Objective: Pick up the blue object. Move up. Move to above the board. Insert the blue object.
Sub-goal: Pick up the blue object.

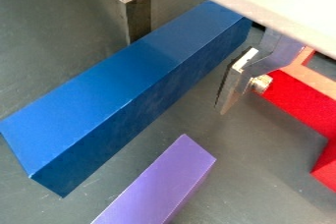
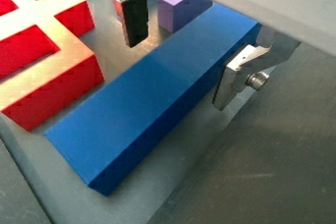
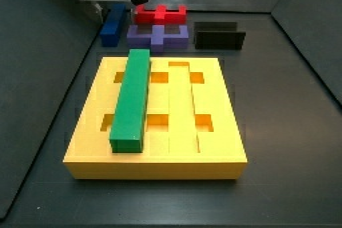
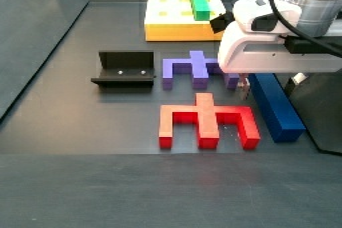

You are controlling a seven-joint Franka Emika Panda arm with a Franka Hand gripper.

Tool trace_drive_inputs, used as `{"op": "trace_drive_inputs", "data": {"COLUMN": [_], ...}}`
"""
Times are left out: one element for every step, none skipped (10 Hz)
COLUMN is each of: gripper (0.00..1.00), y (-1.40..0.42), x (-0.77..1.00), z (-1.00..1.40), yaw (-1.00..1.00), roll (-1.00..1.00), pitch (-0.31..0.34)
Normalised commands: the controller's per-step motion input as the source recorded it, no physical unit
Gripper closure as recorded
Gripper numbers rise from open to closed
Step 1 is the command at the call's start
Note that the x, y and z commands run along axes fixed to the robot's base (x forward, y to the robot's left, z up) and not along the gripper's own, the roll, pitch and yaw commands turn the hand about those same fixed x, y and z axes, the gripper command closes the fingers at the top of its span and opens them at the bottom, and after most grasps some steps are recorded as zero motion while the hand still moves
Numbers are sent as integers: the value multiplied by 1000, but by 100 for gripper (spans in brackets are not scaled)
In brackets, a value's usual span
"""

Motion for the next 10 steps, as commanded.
{"op": "trace_drive_inputs", "data": {"gripper": [0,0,0,0,0,0,0,0,0,0], "y": [0,-6,-9,-23,-23,-11,0,-9,-14,-17], "x": [0,0,0,0,0,0,0,0,0,0], "z": [-137,-91,-60,-57,-57,-29,-17,-54,-80,-77], "yaw": [77,97,69,74,77,60,0,0,0,0], "roll": [-23,-3,0,0,0,0,0,0,0,0], "pitch": [-67,-53,-40,-29,-27,-20,-3,-11,-3,0]}}
